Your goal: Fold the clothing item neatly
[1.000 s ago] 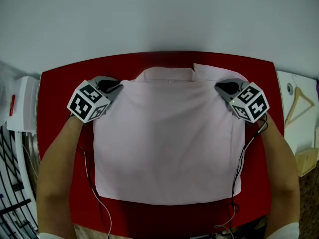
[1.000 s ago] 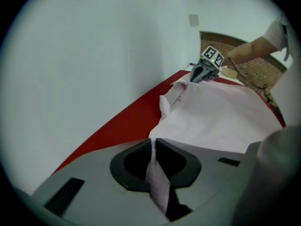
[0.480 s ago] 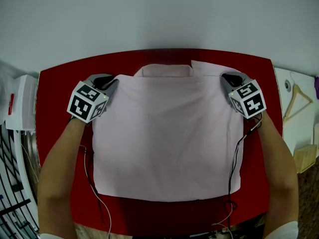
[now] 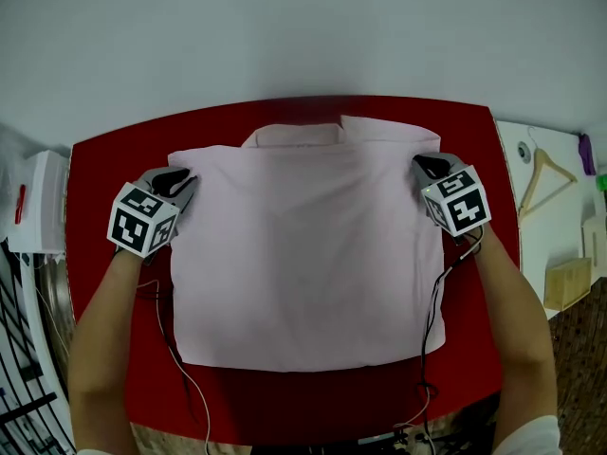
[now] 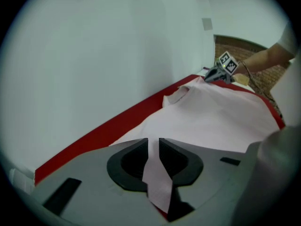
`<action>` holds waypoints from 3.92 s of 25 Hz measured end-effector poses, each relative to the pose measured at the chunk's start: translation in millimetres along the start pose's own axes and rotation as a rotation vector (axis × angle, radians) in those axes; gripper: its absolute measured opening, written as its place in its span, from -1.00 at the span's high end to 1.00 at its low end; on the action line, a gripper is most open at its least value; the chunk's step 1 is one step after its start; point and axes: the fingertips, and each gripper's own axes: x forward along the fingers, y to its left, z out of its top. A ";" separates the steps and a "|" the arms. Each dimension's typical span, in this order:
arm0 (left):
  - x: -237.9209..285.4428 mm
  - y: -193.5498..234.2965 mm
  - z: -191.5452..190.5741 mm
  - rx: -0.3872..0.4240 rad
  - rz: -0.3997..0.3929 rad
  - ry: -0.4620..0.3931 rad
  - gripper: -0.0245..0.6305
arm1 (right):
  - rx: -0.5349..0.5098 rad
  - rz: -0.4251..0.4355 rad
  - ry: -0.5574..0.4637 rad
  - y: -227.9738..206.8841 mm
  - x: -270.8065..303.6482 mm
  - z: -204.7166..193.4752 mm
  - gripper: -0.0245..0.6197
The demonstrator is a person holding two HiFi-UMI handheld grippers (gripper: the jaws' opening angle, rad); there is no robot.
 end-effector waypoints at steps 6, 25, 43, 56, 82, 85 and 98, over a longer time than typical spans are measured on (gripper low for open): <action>11.6 19.8 -37.1 -0.073 0.053 0.083 0.83 | 0.200 -0.075 0.072 -32.6 10.5 -43.8 0.88; -39.9 -27.4 -31.3 -0.178 -0.002 -0.034 0.83 | 0.173 -0.066 -0.015 18.6 -47.1 -30.0 0.88; -59.4 -48.0 -72.9 -0.269 -0.029 -0.032 0.87 | 0.178 -0.133 0.032 41.7 -71.0 -70.2 0.88; -97.8 -136.2 -150.7 -0.270 -0.158 0.147 0.89 | 0.226 -0.014 0.112 135.6 -117.6 -135.3 0.88; -159.0 -182.0 -214.7 -0.460 0.004 0.139 0.89 | 0.241 0.070 0.048 188.6 -189.6 -197.0 0.88; -164.1 -184.3 -212.8 -0.449 0.040 0.118 0.89 | 0.227 0.057 0.062 189.2 -192.1 -197.2 0.88; -211.4 -221.5 -201.2 -0.519 0.126 -0.002 0.89 | 0.249 0.039 -0.043 173.5 -226.3 -176.9 0.88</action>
